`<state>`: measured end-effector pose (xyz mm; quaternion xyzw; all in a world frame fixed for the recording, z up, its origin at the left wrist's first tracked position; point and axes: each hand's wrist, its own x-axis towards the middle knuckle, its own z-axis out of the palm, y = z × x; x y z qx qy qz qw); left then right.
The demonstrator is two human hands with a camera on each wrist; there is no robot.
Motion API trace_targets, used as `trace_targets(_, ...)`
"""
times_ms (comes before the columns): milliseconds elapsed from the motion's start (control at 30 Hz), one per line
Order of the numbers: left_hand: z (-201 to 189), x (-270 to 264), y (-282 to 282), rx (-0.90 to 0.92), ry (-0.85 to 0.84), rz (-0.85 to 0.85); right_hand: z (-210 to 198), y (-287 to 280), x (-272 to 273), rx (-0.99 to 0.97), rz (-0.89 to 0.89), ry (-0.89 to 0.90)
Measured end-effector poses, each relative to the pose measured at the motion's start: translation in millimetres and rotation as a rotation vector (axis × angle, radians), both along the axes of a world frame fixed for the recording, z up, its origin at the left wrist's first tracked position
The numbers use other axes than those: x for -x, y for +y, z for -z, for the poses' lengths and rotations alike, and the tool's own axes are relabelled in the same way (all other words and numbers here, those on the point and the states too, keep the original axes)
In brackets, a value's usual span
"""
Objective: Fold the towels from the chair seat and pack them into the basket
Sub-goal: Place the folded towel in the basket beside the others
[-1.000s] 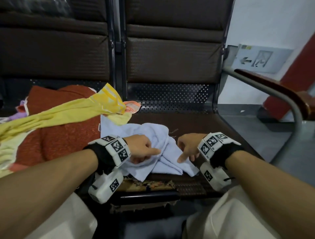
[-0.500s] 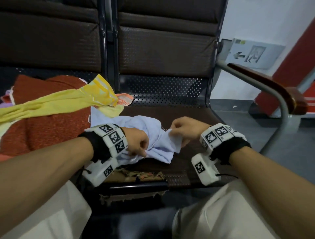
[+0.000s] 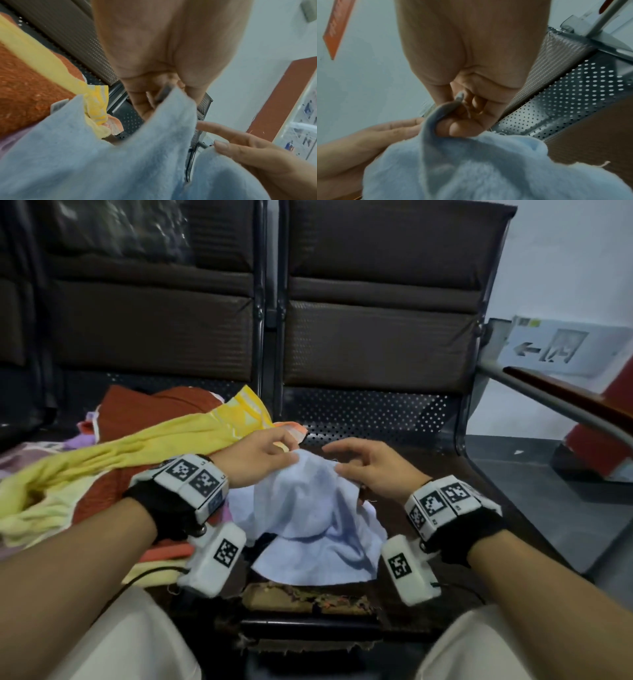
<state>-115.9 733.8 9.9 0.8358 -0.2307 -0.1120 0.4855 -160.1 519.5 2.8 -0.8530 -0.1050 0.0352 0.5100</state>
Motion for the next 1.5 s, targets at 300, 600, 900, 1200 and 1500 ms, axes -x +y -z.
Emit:
trace_targets(300,-1.3,0.4,9.6,0.108,-0.044,-0.021,-7.9,22.4,-13.9,0.167,-0.013,-0.024)
trace_targets(600,0.2,-4.5,15.5,0.316,0.040,-0.203,-8.0,18.9,-17.6,0.017,0.199,-0.110)
trace_targets(900,0.9,3.6,8.3,0.464,0.198,-0.167,-26.4,14.6,-4.9,-0.329,0.225,-0.102)
trace_targets(1200,3.8,4.9,0.9,0.286,0.141,-0.274,-19.3,-0.8,6.1,0.396,0.153,-0.175)
trace_targets(1500,2.6,7.1,-3.2,0.306,0.188,-0.304,-36.4,23.6,17.7,0.126,0.022,-0.331)
